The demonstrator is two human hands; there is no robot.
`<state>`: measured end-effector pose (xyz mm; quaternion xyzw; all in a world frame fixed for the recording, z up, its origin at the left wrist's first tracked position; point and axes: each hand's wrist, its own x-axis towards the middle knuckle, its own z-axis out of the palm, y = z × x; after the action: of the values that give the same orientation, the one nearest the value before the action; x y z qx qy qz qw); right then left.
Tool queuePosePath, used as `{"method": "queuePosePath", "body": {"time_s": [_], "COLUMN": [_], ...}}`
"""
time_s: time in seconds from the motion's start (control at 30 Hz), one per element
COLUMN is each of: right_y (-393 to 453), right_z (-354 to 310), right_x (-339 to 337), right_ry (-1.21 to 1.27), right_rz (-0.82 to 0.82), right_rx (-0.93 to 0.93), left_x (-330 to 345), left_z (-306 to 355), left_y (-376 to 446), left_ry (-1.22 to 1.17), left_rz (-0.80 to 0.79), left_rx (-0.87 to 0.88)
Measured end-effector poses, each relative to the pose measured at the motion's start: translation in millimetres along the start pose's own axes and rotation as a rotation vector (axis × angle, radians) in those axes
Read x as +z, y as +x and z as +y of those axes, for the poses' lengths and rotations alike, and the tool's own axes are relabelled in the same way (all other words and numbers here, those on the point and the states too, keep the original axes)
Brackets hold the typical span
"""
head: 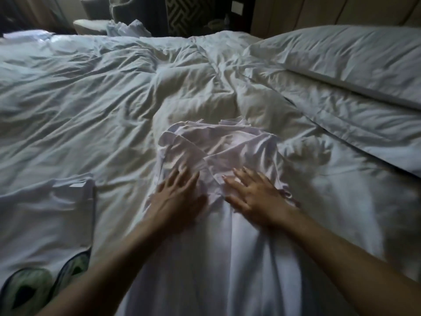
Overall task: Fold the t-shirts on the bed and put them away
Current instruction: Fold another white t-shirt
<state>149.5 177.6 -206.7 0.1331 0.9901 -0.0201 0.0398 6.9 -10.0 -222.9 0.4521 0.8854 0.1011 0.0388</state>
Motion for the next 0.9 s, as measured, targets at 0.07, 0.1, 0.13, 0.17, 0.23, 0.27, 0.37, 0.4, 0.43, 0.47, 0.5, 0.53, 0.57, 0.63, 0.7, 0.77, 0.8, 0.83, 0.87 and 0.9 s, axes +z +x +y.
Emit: {"method": "queuePosePath", "body": {"time_s": [0.07, 0.1, 0.13, 0.17, 0.23, 0.27, 0.37, 0.4, 0.43, 0.47, 0.5, 0.53, 0.57, 0.63, 0.7, 0.77, 0.8, 0.83, 0.87, 0.9], "right_y": [-5, -7, -8, -11, -16, -23, -51, -62, -77, -90, -107, -121, -135, -161, -180, -191, -196, -204, -210, -216], "right_z": [0, 0, 1, 2, 3, 0, -13, -17, -23, -28, -36, -45, -54, -73, -89, -102, -109, -116, -120, -122], "right_x": [8, 8, 8, 8, 8, 8, 13, 16, 19, 23, 25, 27, 28, 29, 30, 27, 25, 25, 27, 29], "right_ry": [0.029, 0.024, 0.007, -0.009, -0.001, 0.013, 0.022, 0.02, 0.034, 0.077, 0.13, 0.169, 0.192, 0.207, 0.231, 0.26, 0.286, 0.315, 0.347, 0.385], "right_rz": [-0.046, -0.027, -0.031, -0.047, -0.092, -0.098, -0.055, -0.027, 0.006, 0.038, 0.071, 0.11, 0.156, 0.249, 0.28, 0.226, 0.196, 0.179, 0.17, 0.169], "right_rx": [0.089, 0.109, 0.121, 0.135, 0.181, 0.207, 0.277, 0.313, 0.358, 0.418, 0.492, 0.561, 0.616, 0.673, 0.707, 0.754, 0.779, 0.801, 0.818, 0.824], "left_x": [9, 9, 8, 6, 5, 5, 8, 11, 11, 11, 9, 8, 7, 7, 5, 2, 0, -1, 0, 1], "left_z": [9, 11, 12, 13, 11, 11, 13, 16, 21, 26, 31, 34, 36, 39, 42, 45, 48, 50, 52, 52], "left_y": [-11, -15, -17, -21, -31, -42, -77, -88, -102, -113, -127, -139, -151, -175, -193, -206, -212, -220, -228, -234], "left_ry": [0.038, 0.038, 0.03, 0.023, 0.003, -0.014, -0.081, -0.103, -0.132, -0.166, -0.2, -0.219, -0.214, -0.171, -0.223, -0.31, -0.325, -0.331, -0.339, -0.358], "left_rz": [-0.043, -0.027, -0.015, -0.013, -0.028, -0.027, 0.039, 0.067, 0.104, 0.144, 0.179, 0.196, 0.188, 0.155, 0.145, 0.132, 0.106, 0.085, 0.076, 0.079], "left_rx": [-0.025, -0.043, -0.063, -0.085, -0.123, -0.146, -0.243, -0.287, -0.339, -0.396, -0.465, -0.534, -0.598, -0.684, -0.719, -0.748, -0.765, -0.775, -0.774, -0.757]}}
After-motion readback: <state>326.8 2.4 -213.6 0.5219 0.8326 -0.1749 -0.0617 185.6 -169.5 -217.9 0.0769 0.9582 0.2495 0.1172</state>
